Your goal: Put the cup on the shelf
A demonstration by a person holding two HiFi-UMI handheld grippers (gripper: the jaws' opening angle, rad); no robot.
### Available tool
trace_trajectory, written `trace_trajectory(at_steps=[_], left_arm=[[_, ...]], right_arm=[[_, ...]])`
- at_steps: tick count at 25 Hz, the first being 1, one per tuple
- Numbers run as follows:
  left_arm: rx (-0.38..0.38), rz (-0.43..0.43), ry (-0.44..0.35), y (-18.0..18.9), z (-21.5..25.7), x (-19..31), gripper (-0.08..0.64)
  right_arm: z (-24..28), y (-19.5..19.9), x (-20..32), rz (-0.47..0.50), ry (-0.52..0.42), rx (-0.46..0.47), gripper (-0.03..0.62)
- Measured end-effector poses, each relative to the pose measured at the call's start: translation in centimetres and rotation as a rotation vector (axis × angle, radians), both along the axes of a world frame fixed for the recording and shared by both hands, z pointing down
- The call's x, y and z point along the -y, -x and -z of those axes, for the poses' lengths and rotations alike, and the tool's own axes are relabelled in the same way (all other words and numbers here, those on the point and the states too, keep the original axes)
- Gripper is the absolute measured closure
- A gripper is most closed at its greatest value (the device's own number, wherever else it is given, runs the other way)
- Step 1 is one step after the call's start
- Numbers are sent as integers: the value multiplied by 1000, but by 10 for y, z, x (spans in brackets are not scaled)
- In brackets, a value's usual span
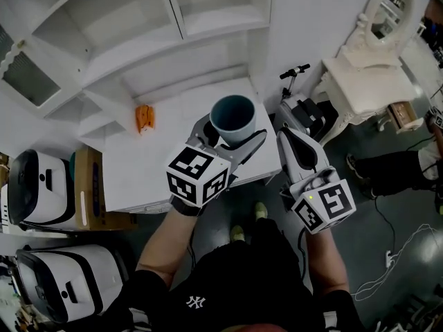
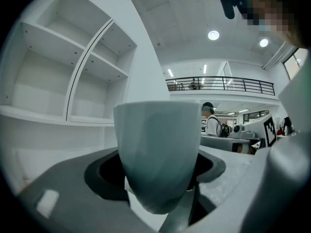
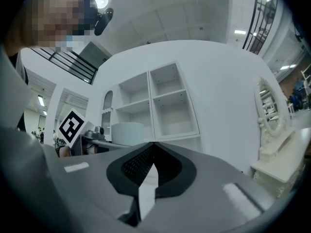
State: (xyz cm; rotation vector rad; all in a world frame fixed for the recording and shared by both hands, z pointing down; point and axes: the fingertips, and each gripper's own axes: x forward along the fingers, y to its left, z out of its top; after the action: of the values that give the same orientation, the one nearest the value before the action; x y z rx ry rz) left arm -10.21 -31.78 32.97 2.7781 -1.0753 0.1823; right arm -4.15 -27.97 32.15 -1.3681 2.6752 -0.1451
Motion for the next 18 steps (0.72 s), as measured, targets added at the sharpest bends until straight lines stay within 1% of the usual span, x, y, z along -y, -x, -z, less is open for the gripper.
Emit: trace_trajectory(at_steps=[6,12,18], left_arm=[[-1,47,-20,-6,15,73,183],[-1,99,-41,-12,35,145,183],[-8,123,-45,-21,51,215,183]], right_arm=[[1,-1,65,62,-13,23,581],[11,7,130,165,-28,-1,581],[15,-1,182,226,-21,-3,581]])
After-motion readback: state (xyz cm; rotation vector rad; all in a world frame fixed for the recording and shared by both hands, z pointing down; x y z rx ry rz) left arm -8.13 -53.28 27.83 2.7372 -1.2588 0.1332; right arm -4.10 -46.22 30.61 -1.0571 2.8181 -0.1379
